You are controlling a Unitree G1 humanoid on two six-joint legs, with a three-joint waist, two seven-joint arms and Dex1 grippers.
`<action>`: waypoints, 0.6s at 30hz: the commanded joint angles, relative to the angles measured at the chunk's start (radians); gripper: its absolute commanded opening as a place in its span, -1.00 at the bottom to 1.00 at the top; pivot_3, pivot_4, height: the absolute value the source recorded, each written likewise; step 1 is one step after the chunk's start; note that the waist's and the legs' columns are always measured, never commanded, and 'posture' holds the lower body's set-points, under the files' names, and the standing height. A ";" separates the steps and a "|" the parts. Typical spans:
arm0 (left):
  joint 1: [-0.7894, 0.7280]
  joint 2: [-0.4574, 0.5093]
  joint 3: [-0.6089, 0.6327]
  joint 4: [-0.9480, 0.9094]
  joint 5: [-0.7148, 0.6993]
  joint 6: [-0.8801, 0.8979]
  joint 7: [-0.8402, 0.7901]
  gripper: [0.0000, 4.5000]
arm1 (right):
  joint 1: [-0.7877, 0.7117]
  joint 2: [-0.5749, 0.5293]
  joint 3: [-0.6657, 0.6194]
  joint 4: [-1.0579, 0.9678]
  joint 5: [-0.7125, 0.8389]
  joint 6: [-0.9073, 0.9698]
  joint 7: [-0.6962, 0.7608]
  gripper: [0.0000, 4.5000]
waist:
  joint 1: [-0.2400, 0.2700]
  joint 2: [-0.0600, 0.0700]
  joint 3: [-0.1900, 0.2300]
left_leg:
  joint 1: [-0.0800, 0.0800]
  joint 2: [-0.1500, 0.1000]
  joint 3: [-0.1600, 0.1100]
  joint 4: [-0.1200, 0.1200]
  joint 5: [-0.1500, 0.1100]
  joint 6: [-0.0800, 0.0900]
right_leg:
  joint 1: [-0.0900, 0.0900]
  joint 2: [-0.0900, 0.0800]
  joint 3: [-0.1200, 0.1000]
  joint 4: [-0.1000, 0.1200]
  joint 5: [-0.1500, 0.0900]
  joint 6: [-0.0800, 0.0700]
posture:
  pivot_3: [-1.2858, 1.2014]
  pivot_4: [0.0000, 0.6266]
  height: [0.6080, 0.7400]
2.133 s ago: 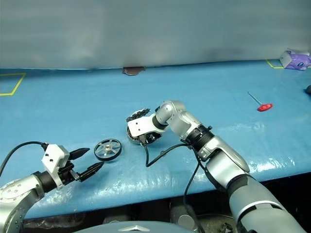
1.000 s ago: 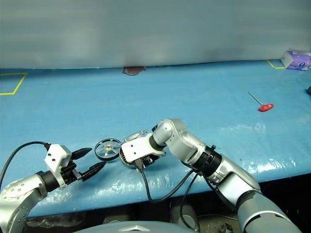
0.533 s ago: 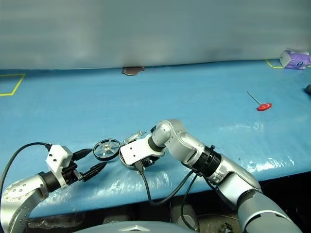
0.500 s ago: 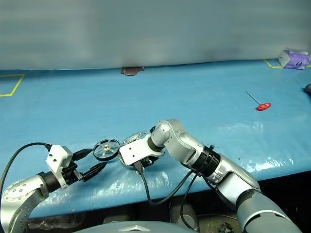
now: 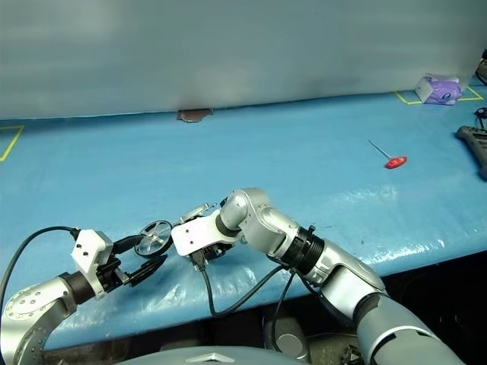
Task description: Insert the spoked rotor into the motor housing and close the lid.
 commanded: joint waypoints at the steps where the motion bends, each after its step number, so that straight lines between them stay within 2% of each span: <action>1: 0.000 -0.004 0.004 -0.027 -0.004 -0.019 -0.001 1.00 | -0.005 0.006 0.016 0.040 -0.029 0.024 -0.029 -0.03 | -0.003 0.000 0.000 | 0.000 0.000 0.000 0.000 0.000 0.000 | 0.000 0.000 0.000 0.000 0.000 0.000 | 0.03 -0.52 1.00; 3: 0.001 -0.004 0.004 -0.026 -0.005 -0.020 -0.001 1.00 | -0.007 0.004 0.013 0.038 -0.020 0.029 -0.013 -0.03 | -0.002 0.000 0.000 | 0.000 0.000 0.000 -0.001 0.000 0.000 | 0.000 0.000 0.000 0.000 0.000 0.000 | 0.03 -0.52 1.00; 10: -0.006 -0.002 -0.002 -0.019 -0.007 -0.018 -0.005 1.00 | 0.000 -0.007 -0.006 -0.006 -0.001 0.051 -0.007 0.92 | 0.007 -0.001 0.000 | -0.002 -0.002 0.000 -0.007 -0.001 -0.001 | -0.002 -0.002 0.000 -0.002 -0.002 -0.003 | 0.03 -0.52 1.00; 18: -0.028 0.003 -0.010 -0.004 -0.008 -0.014 -0.015 1.00 | -0.019 -0.051 -0.036 -0.089 0.023 0.079 0.004 0.92 | 0.024 0.000 0.003 | -0.006 -0.002 0.001 -0.007 -0.002 -0.003 | -0.003 -0.002 0.000 -0.002 -0.002 -0.004 | 0.03 -0.52 1.00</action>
